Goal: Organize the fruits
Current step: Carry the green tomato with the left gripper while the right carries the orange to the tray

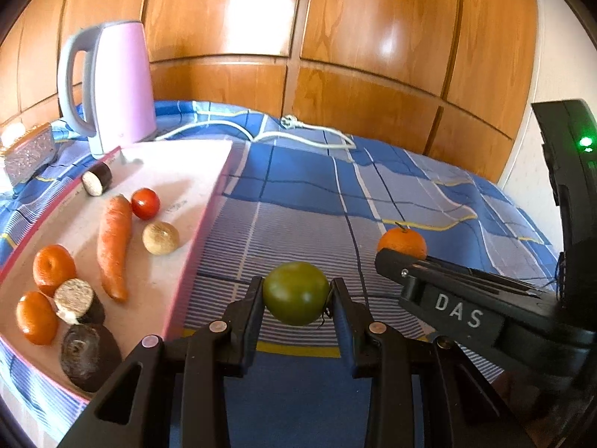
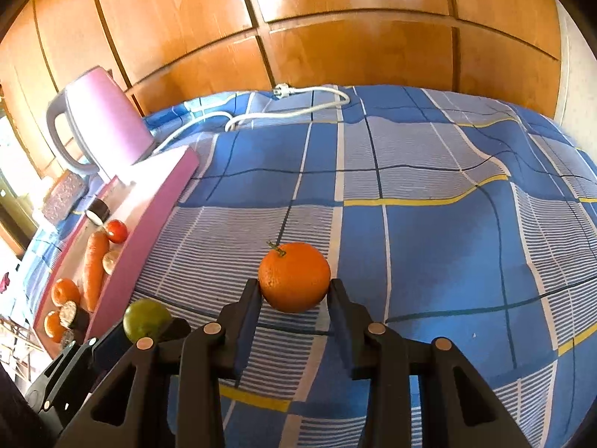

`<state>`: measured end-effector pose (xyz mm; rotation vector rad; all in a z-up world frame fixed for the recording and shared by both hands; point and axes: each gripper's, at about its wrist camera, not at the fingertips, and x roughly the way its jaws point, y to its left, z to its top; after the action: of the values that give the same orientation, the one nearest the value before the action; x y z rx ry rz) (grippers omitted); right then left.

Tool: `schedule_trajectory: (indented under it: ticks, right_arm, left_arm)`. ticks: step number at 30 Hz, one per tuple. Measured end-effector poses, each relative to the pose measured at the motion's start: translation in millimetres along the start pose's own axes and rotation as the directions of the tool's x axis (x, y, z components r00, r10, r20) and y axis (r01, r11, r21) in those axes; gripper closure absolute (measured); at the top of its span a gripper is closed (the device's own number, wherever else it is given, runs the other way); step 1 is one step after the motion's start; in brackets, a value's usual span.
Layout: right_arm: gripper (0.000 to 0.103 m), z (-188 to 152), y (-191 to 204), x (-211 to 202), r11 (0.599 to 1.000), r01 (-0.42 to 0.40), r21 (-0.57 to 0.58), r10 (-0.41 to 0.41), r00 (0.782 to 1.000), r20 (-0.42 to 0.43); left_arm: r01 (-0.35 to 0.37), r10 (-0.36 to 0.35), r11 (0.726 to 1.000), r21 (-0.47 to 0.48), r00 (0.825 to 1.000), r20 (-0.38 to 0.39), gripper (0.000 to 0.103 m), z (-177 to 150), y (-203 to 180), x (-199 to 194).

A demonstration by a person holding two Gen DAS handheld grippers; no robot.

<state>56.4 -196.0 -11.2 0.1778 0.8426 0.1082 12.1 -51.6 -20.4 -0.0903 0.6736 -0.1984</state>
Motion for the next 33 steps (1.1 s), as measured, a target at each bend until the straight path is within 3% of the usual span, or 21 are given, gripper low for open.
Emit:
schedule_trajectory:
  ticks: [16, 33]
  right_arm:
    - [0.066, -1.3, 14.3, -14.4, 0.997, -0.043, -0.059, 0.046, 0.997, 0.060]
    - [0.066, 1.7, 42.5, -18.9, 0.991, -0.093, -0.097, 0.104, 0.987, 0.119]
  left_arm:
    - [-0.066, 0.071, 0.996, -0.062, 0.994, 0.078, 0.068, 2.6, 18.9, -21.7]
    - [-0.192, 0.215, 0.954, -0.231, 0.973, 0.080, 0.068, 6.5, 56.6, -27.2]
